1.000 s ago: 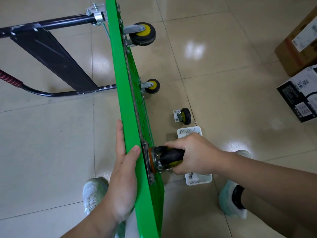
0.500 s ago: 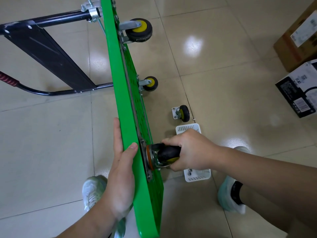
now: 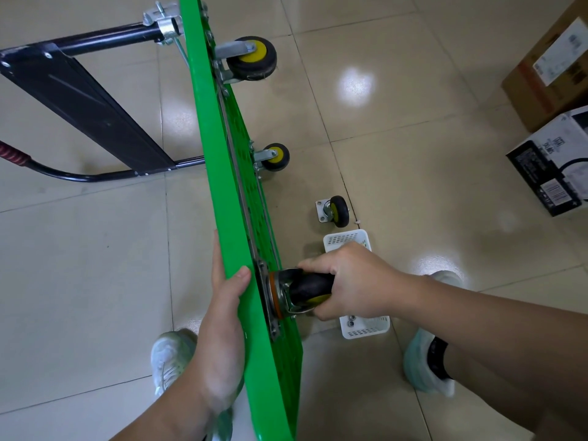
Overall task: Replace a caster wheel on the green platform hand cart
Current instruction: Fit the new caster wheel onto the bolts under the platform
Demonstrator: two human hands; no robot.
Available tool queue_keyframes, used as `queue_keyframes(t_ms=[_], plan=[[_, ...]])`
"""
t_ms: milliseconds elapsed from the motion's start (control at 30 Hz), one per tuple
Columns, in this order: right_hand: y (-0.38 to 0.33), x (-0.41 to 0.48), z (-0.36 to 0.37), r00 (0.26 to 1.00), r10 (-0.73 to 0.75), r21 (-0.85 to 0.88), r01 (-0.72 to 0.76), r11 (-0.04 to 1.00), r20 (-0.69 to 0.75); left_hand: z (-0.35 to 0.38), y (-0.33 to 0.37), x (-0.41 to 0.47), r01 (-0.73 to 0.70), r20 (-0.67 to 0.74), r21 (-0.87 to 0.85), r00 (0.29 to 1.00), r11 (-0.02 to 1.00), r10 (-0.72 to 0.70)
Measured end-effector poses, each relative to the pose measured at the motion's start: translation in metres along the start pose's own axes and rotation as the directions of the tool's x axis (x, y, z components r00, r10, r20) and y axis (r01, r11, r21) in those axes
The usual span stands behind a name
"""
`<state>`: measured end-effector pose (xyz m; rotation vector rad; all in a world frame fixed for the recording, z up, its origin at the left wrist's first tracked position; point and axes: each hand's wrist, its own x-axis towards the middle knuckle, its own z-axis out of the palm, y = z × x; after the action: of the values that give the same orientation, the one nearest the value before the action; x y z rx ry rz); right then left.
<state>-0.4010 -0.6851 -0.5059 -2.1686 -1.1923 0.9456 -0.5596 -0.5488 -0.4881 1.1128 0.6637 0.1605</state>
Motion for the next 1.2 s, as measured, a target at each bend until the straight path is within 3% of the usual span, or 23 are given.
queue_keyframes(t_ms=[467,600,900,1033,1200], plan=[[0.003,0.003,-0.003,1.000,-0.023,-0.066,0.023,0.998,0.005,0.003,0.006,0.004,-0.004,0.008,0.025,1.000,1.000,0.004],[0.005,0.001,-0.003,1.000,-0.016,-0.059,0.017,0.998,0.002,0.006,0.013,0.007,-0.047,0.000,0.094,0.999,0.994,0.048],[0.005,0.001,-0.013,1.000,-0.029,-0.151,0.028,0.988,-0.003,0.000,0.018,0.003,-0.154,0.009,0.446,0.986,0.882,0.168],[0.009,0.000,-0.026,0.999,-0.044,-0.211,0.038,0.977,-0.026,-0.002,0.019,0.004,-0.145,0.011,0.461,0.987,0.876,0.158],[0.006,0.000,-0.021,0.999,-0.032,-0.164,0.029,0.986,-0.017,0.001,0.019,0.004,-0.121,-0.030,0.445,0.988,0.887,0.150]])
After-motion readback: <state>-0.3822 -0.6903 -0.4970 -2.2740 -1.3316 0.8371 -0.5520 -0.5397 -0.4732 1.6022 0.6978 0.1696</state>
